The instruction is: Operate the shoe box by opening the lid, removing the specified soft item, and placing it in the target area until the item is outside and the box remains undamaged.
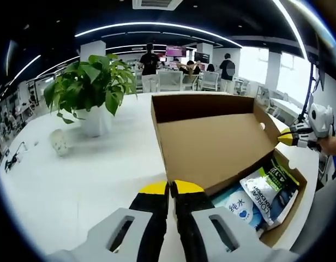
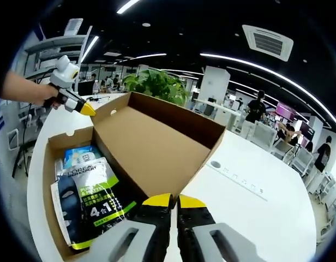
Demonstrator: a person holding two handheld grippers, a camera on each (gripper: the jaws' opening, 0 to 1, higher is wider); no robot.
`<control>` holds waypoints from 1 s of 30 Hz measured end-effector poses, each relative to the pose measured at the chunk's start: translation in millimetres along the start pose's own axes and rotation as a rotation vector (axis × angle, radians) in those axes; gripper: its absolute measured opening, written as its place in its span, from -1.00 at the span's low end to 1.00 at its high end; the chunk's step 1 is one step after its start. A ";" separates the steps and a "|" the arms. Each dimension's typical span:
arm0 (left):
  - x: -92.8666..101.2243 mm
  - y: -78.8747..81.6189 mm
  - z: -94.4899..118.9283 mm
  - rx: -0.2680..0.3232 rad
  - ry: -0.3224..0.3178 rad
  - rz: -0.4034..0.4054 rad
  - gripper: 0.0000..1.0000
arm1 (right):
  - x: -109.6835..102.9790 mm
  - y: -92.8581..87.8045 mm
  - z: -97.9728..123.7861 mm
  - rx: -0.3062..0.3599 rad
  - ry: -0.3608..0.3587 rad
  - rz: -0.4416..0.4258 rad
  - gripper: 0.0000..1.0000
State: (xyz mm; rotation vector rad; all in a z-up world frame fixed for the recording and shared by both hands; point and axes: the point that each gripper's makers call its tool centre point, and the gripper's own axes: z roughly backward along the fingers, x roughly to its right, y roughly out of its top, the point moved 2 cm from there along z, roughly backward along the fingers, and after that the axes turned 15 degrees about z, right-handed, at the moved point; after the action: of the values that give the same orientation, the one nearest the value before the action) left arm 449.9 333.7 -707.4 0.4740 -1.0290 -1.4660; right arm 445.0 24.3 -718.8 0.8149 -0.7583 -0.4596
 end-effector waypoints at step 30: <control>-10.1 2.9 -18.9 -0.025 0.034 0.031 -0.98 | 9.4 -5.5 -15.4 -0.024 0.026 -0.057 -1.00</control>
State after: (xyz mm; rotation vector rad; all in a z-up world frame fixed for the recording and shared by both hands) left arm 468.5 337.6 -717.7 0.4620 -0.9860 -1.4372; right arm 462.2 22.4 -726.2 0.8205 -0.7057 -0.5073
